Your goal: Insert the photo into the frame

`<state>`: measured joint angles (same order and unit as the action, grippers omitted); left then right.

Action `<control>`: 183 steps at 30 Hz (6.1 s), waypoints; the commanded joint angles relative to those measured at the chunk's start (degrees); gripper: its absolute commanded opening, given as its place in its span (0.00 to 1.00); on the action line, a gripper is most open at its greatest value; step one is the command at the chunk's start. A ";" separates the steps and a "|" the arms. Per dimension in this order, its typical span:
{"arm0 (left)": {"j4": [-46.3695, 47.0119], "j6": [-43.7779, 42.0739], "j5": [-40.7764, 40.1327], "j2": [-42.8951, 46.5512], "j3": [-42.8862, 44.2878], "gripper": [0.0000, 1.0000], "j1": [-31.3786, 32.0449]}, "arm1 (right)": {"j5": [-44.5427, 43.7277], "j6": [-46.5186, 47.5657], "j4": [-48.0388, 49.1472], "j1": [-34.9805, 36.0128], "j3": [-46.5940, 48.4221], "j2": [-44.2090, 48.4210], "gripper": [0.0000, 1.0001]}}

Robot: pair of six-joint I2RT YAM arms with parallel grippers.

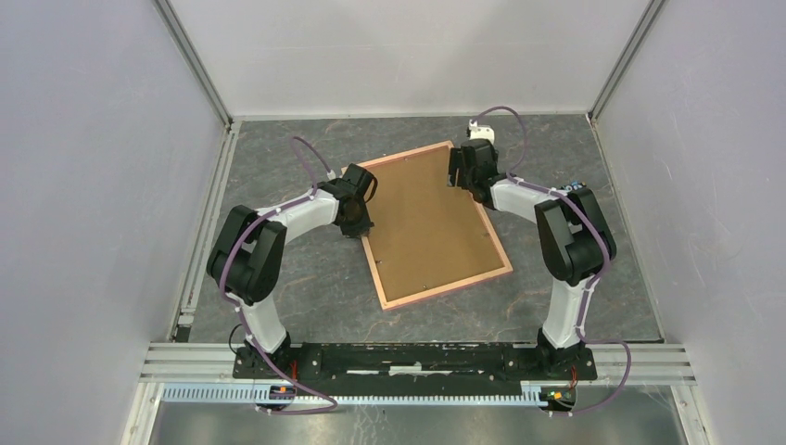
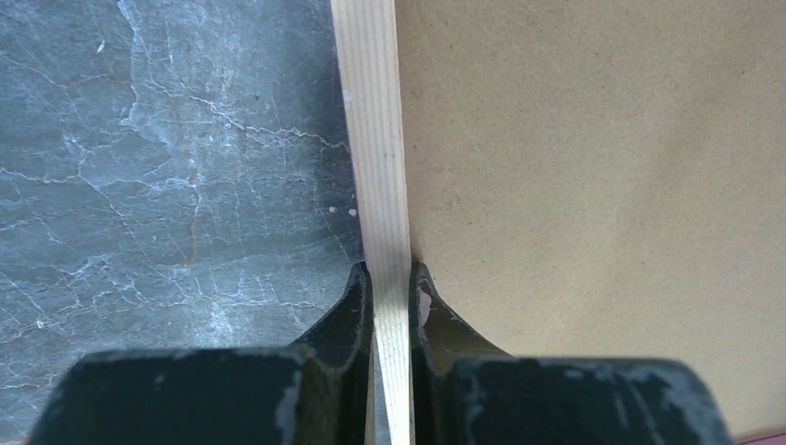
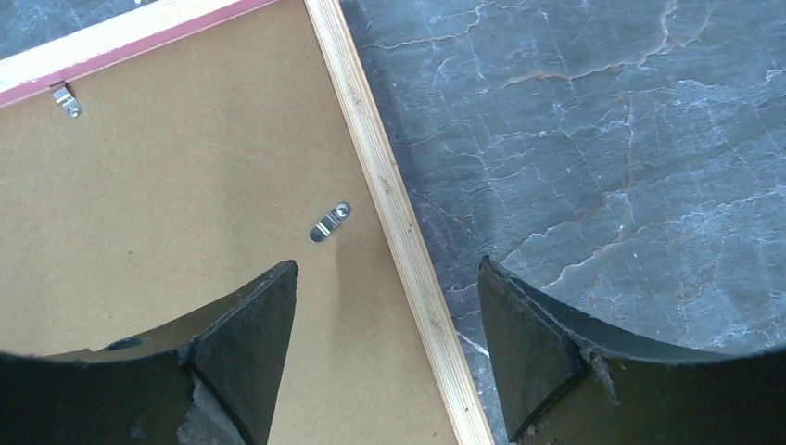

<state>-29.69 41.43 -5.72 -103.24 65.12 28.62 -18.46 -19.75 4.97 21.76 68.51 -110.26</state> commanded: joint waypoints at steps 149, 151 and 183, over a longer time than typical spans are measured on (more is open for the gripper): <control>26.16 67.95 -2.69 14.14 -29.49 0.59 23.32 | 12.91 -36.33 26.62 -8.82 -41.18 13.63 0.06; 21.15 68.94 -3.00 12.73 -27.03 0.53 23.30 | 12.37 -36.24 26.58 -8.80 -41.43 14.21 0.06; -12.99 -23.49 -11.36 4.42 -7.13 0.09 -1.08 | 4.92 0.87 7.18 -10.97 -19.72 14.38 0.96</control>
<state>-33.63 31.44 -8.75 -98.24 60.36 29.93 -13.56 -20.23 16.51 10.92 44.31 -93.36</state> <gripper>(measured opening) 0.342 0.956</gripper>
